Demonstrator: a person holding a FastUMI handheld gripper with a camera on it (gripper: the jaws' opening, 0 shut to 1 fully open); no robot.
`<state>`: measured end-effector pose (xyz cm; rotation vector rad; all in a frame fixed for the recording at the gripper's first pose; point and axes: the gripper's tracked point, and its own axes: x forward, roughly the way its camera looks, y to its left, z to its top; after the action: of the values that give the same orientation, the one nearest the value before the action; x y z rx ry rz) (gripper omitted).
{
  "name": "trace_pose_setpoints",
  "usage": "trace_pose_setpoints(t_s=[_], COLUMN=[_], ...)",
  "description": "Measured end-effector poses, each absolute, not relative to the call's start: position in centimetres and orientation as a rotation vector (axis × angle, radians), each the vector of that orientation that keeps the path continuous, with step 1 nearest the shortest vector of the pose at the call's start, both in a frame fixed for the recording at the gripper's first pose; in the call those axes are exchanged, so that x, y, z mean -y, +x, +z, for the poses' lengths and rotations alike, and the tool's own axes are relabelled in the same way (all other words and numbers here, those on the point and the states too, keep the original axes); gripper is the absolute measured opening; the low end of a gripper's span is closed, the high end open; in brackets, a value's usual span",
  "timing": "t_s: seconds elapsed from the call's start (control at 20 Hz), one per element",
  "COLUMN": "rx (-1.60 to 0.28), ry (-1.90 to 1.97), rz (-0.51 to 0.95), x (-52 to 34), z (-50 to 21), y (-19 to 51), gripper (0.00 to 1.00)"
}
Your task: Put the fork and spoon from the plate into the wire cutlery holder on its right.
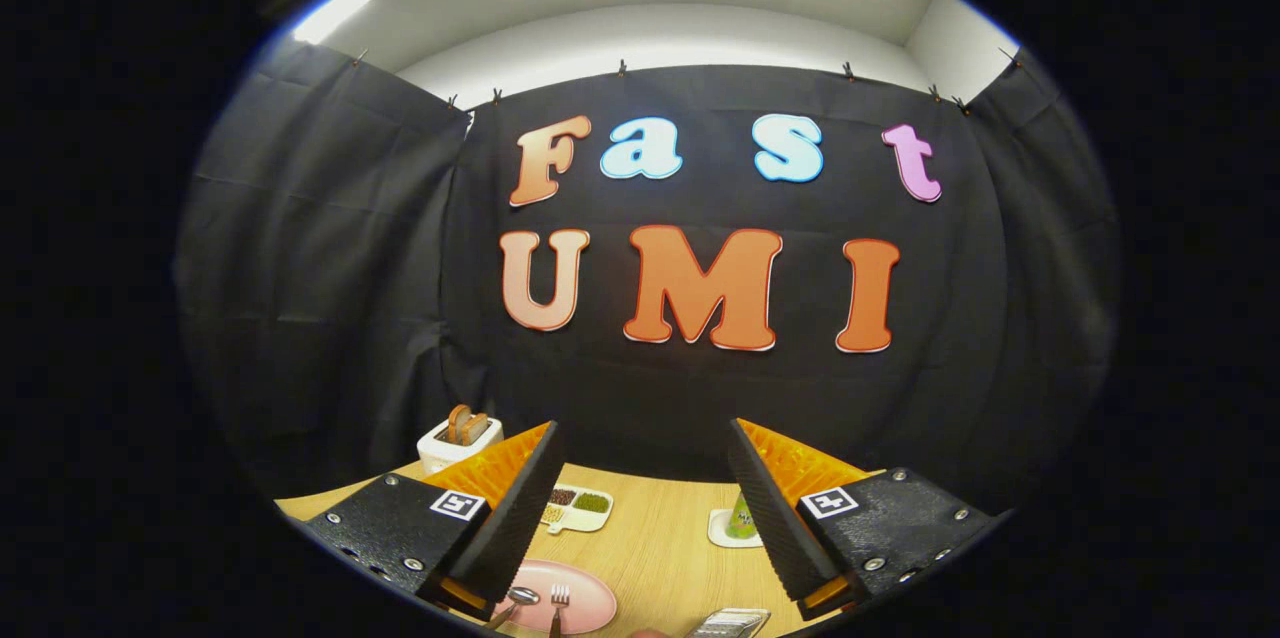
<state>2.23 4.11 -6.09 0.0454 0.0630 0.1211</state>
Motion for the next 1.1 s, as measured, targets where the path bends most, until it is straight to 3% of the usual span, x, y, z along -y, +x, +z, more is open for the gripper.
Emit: trace_pose_setpoints(t_s=[0.6, 1.1], rx=[-0.609, -1.003], ry=[0.059, -0.038], rz=[0.242, 0.333], x=[-10.0, -13.6], z=[-26.4, -36.1], y=[-0.3, -4.1], gripper=[0.98, 0.87])
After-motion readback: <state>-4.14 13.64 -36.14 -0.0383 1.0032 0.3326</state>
